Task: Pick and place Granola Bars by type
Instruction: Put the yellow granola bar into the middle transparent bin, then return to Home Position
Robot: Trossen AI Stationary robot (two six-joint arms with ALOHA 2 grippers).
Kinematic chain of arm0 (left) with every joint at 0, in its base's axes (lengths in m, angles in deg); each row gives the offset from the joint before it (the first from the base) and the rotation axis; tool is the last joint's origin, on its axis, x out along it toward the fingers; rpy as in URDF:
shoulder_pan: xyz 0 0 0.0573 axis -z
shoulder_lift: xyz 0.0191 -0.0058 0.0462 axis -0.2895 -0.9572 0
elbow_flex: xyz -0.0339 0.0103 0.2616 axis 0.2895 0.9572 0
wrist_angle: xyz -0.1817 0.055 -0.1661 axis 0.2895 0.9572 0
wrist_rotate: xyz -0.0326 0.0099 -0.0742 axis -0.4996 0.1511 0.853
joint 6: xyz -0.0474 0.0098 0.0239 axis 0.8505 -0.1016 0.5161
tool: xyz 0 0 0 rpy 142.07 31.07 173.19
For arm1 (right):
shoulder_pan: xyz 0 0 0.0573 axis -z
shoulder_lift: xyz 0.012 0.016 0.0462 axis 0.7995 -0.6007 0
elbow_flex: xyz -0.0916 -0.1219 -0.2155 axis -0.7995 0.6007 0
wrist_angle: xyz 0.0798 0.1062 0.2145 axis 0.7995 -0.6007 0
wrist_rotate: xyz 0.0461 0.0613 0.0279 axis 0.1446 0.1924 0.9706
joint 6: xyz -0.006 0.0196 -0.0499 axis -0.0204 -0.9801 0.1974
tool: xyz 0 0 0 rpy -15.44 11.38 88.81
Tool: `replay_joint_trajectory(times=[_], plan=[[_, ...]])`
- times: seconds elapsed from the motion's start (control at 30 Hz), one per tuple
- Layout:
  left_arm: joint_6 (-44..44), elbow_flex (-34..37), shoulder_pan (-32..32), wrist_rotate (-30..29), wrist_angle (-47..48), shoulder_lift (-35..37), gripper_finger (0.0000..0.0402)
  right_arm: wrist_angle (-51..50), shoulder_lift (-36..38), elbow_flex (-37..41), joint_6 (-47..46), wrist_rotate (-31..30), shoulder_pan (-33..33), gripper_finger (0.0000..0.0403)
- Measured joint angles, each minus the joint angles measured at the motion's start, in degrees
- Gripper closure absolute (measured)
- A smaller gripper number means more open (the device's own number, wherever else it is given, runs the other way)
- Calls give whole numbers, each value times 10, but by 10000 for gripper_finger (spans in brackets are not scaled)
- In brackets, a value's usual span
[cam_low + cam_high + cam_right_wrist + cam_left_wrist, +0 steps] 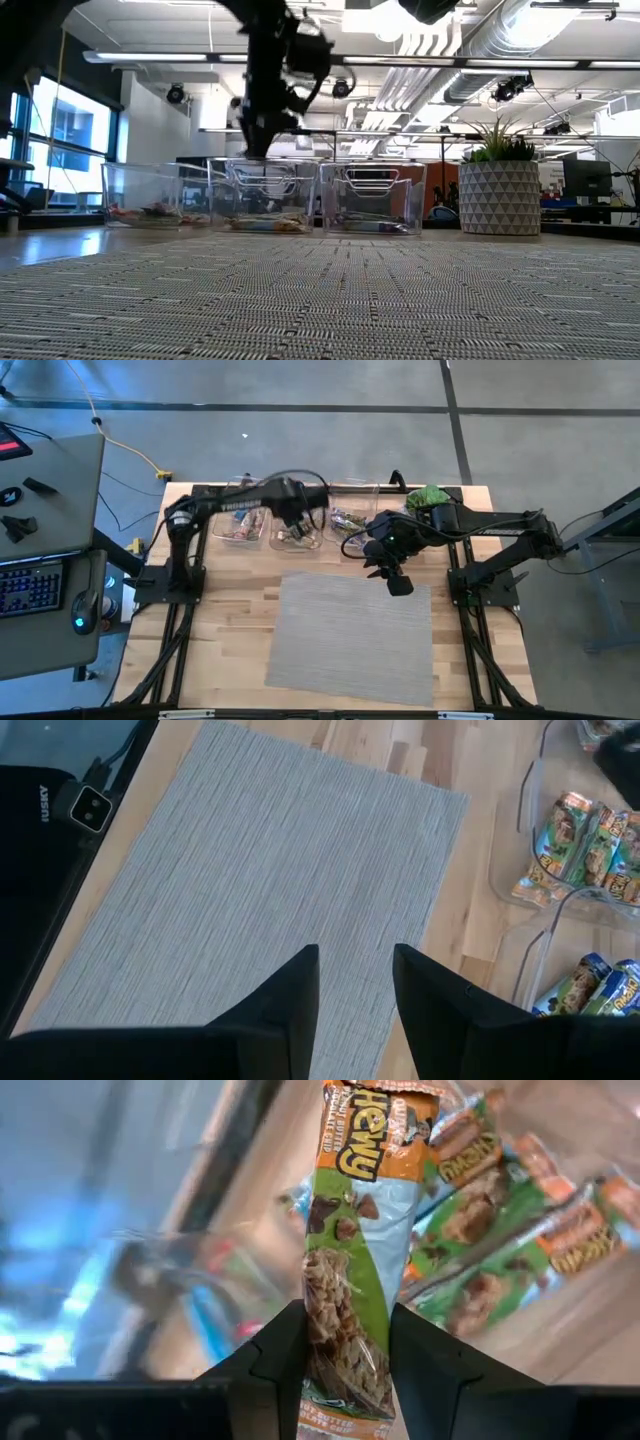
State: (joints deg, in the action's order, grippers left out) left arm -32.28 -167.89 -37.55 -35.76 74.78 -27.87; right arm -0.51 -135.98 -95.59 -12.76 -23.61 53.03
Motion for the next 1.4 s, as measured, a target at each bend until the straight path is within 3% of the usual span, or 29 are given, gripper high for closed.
replay_joint_trajectory(times=[0.17,0.33,0.67,1.0,1.13,1.27,1.4], plan=[[1,55,-67,125,-80,0,285,0,0,0,8,-2,0,289],[0,104,-87,171,-166,0,285,0,0,0,9,-4,0,289],[-16,114,-85,134,-215,0,279,0,0,0,18,-4,0,289],[-16,114,-85,134,-213,0,225,1,0,0,17,-6,0,289],[-16,80,-85,156,-124,3,221,-3,5,-1,-2,-40,0,289],[-16,-12,-85,147,46,22,220,-28,38,-15,-10,-80,0,289],[-12,-107,-68,128,127,71,220,-30,105,-20,13,-123,1,289]])
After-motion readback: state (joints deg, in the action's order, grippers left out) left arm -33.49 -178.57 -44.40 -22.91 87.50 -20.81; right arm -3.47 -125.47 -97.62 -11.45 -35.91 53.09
